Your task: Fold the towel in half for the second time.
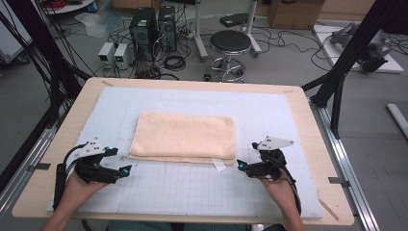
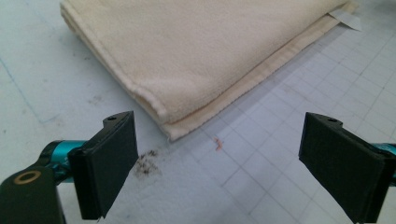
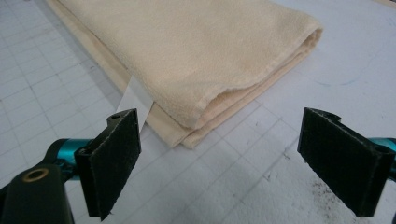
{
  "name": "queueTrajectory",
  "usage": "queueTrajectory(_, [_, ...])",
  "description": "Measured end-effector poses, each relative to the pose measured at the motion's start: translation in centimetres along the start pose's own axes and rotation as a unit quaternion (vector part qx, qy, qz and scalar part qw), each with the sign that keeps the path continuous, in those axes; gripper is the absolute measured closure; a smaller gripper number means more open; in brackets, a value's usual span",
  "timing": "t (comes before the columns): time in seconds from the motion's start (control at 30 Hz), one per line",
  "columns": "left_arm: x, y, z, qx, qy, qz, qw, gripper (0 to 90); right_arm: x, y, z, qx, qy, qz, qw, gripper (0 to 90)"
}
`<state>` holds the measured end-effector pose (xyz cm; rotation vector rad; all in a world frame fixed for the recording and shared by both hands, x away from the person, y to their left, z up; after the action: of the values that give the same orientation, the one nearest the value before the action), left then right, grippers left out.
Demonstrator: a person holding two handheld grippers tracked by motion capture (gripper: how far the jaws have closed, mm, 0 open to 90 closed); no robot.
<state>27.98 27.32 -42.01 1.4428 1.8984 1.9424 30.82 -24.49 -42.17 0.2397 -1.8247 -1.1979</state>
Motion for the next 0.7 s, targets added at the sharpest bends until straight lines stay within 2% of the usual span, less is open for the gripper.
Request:
queueTrajectory(0.27, [1.4, -0.9, 0.2, 0.006, 0.008, -0.006, 0.9999, 11.7, 1.3, -0.8, 0.4, -0.001, -0.007, -0.002, 1.0000, 12.5])
queueTrajectory(0.7, [2.4, -1.5, 0.1, 0.006, 0.012, -0.007, 0.9999, 11.7, 3.0, -2.2, 0.9, -0.009, -0.013, 0.000, 0.9999, 12.5])
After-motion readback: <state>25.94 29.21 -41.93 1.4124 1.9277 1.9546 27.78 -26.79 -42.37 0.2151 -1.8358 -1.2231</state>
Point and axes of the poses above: each handheld gripper's, and its own axes: x roughly backward along the jaws, y roughly out of its top, z roughly to its left, the point moved 1 cm from there along -x, roughly forward along the jaws, and after that the axes turned 8 degrees about x, right-handed, at the moved point
